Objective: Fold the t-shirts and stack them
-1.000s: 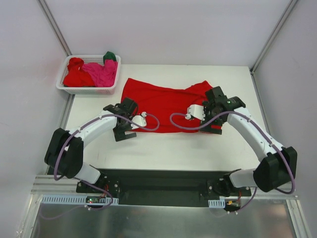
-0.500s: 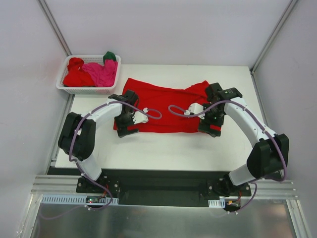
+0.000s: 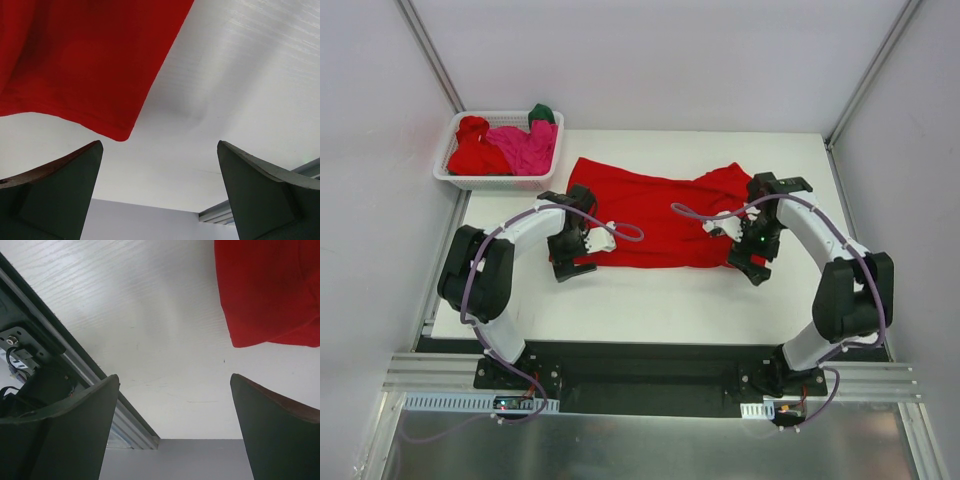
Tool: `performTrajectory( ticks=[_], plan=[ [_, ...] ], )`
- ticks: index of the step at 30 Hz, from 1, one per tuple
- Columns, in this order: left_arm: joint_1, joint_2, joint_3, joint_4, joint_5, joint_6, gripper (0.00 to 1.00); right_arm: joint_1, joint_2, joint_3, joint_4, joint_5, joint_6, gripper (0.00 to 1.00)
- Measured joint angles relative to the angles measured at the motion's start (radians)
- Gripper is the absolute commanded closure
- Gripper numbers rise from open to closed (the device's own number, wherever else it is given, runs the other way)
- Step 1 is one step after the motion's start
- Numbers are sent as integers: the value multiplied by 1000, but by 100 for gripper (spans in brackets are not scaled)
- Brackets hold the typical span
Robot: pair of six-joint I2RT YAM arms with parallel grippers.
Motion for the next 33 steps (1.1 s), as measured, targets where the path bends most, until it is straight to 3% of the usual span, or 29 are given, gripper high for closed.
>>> performTrajectory(
  ticks=[7, 18, 30, 33],
  plan=[
    [0, 1, 5, -2, 4, -30, 1, -3, 78, -79, 142, 23, 38, 4],
    [0, 1, 11, 8, -5, -76, 1, 2, 140, -162, 423, 209, 164, 2],
    [13, 85, -6, 51, -29, -104, 3, 24, 192, -162, 488, 261, 225, 8],
    [28, 98, -8, 55, -31, -104, 4, 28, 200, -162, 487, 261, 227, 14]
  ],
)
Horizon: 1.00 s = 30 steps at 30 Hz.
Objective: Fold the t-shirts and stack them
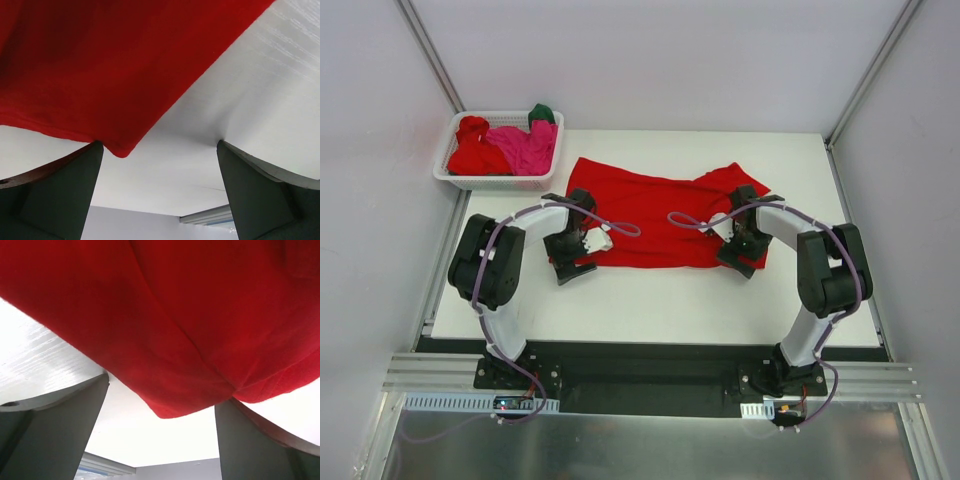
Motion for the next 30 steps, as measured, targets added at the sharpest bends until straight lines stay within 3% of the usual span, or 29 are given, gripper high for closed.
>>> performTrajectory(
  ticks=[2, 5, 9, 12, 13, 16, 21, 30],
  plan=[
    [12, 2, 0, 3, 1, 0, 5, 1, 0, 0, 0, 0, 0, 18],
    [19, 2, 0, 3, 3, 0, 12, 1, 0, 0, 0, 1, 2, 38],
    [21, 2, 0, 3, 3, 3, 32, 1, 0, 0, -3, 4, 2, 52],
    [25, 2, -2, 3, 3, 4, 61, 3, 0, 0, -7, 6, 3, 61],
    [25, 2, -3, 3, 2, 7, 78, 4, 0, 0, -9, 7, 3, 65],
    [25, 2, -5, 8, -7, 11, 100, 6, 0, 0, -13, 9, 2, 75],
    [25, 2, -5, 20, -21, 14, 100, 10, 0, 0, -15, 14, 3, 98],
    [25, 2, -7, 21, -23, 13, 100, 12, -8, -5, -20, 16, 7, 99]
  ],
)
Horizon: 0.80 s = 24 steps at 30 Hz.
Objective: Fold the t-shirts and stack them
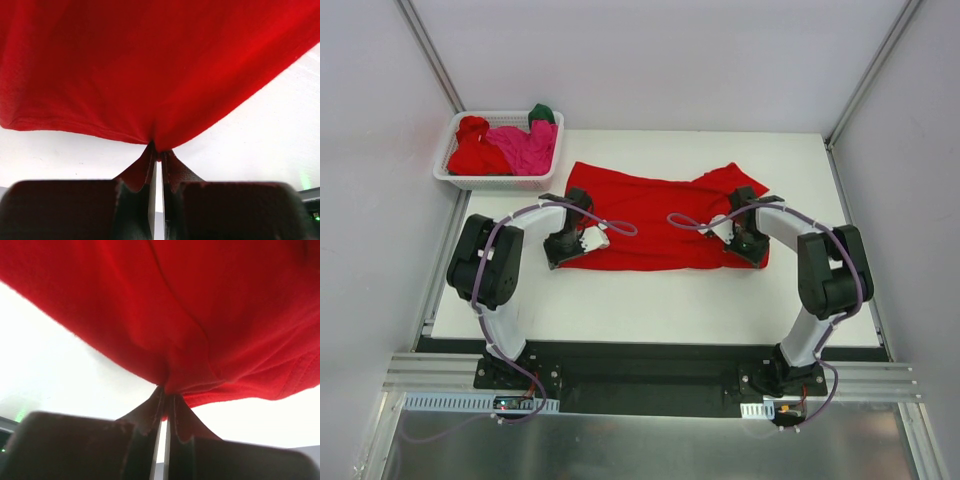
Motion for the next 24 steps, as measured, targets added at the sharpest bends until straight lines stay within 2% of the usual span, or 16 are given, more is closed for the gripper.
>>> performTrajectory(
  ticks=[13, 24],
  plan=[
    [-50, -130, -159, 20, 2, 30, 100, 11, -138, -107, -101, 2, -36, 99],
    [-155, -145, -176, -60, 72, 57, 100, 11, -158, -158, -149, 48, -91, 99]
  ],
)
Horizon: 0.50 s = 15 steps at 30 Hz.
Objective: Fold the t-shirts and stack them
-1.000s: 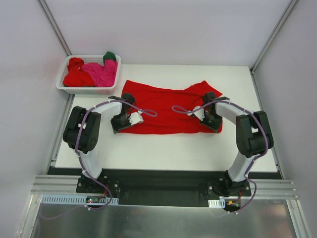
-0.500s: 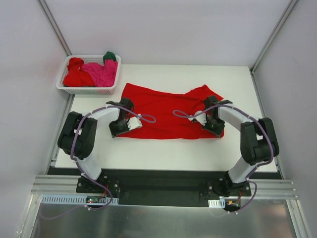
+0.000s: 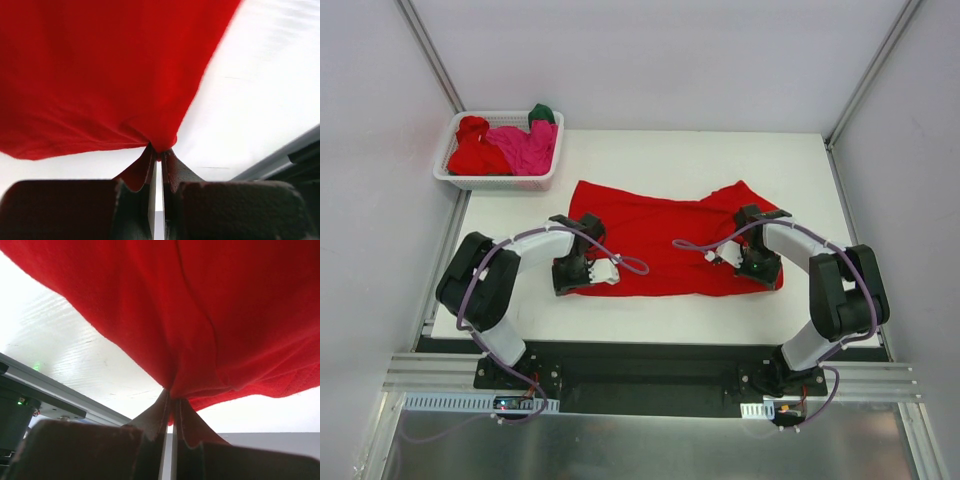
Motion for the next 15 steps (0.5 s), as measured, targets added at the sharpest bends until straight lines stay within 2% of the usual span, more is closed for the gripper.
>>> performTrajectory(
  ticks=[15],
  plan=[
    [-96, 9, 0, -103, 98, 18, 100, -6, 31, 48, 3, 12, 19, 99]
  ],
)
